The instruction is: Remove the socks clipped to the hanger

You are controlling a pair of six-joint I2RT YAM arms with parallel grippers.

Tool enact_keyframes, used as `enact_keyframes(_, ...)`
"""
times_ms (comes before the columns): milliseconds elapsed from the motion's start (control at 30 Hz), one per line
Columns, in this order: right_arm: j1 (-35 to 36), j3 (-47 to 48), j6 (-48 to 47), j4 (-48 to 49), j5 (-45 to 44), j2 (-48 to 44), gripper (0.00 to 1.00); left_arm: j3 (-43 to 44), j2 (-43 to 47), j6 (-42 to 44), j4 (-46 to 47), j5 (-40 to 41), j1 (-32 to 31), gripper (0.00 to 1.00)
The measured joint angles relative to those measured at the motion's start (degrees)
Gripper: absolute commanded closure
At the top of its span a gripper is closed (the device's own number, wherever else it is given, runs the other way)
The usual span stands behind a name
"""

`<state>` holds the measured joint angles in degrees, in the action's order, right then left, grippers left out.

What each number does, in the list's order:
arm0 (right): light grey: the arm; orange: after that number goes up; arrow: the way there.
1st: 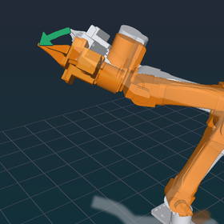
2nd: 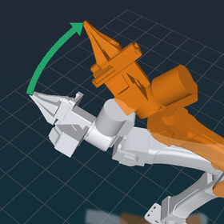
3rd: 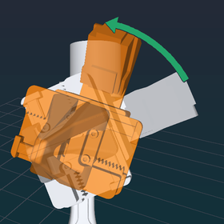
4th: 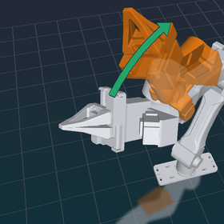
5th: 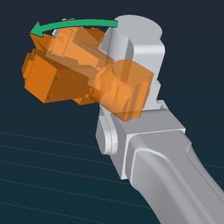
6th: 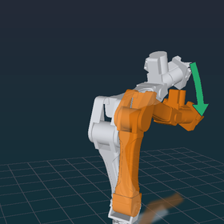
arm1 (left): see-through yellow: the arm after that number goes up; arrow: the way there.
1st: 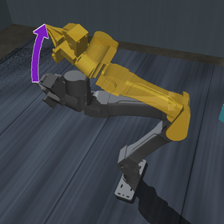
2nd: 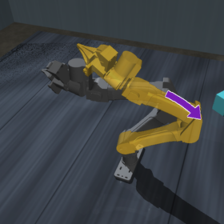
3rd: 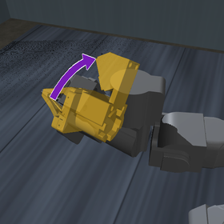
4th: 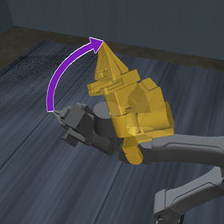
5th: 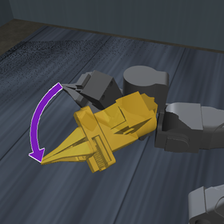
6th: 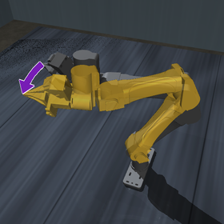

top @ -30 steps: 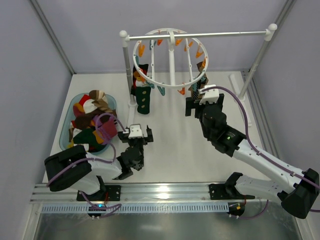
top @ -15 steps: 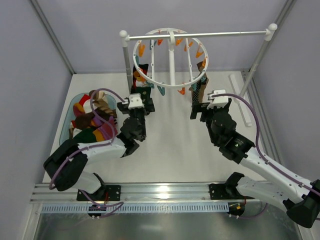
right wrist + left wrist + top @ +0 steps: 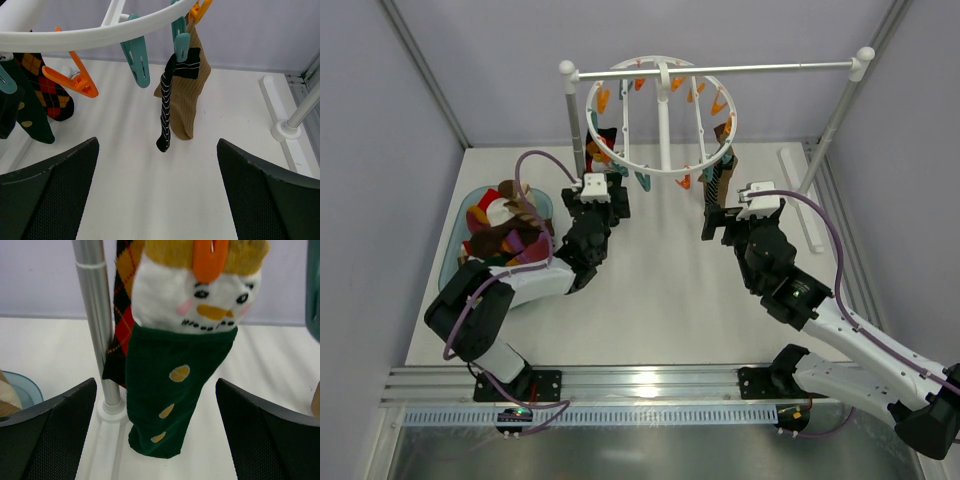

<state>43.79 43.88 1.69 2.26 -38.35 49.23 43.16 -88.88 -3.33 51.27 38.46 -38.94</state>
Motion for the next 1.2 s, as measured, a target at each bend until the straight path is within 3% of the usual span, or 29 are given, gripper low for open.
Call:
enact_keyframes(300, 0.0, 0.0, 0.0, 0.0, 0.0, 0.0, 0.00, 0.3, -4.4, -1.8, -1.4, -4.3, 1.5, 0.01)
enact_keyframes(367, 0.0, 0.0, 0.0, 0.0, 0.0, 0.0, 0.00, 1.2, -5.1, -1.8, -1.2, -4.8, 1.7, 0.09)
enact_keyframes(567, 0.0, 0.0, 0.0, 0.0, 0.0, 0.0, 0.00, 2.6, -8.1, -1.4, 1.0, -6.2, 2.9, 0.68)
enact_keyframes(600, 0.0, 0.0, 0.0, 0.0, 0.0, 0.0, 0.00, 2.6, -8.6, -1.0, 1.5, -6.5, 3.0, 0.87)
enact_keyframes(667, 0.0, 0.0, 0.0, 0.0, 0.0, 0.0, 0.00, 2.6, -9.4, -0.4, 2.6, -6.7, 3.0, 1.00)
enact_keyframes(1000, 0.0, 0.0, 0.0, 0.3, 0.0, 1.3, 0.00, -5.3, -7.8, -1.4, 10.4, -7.6, 2.2, 1.00)
enact_keyframes(1200, 0.2, 0.0, 0.0, -0.2, 0.2, 1.6, 0.00, -10.2, -5.5, 0.3, 15.8, -7.0, -4.7, 1.00)
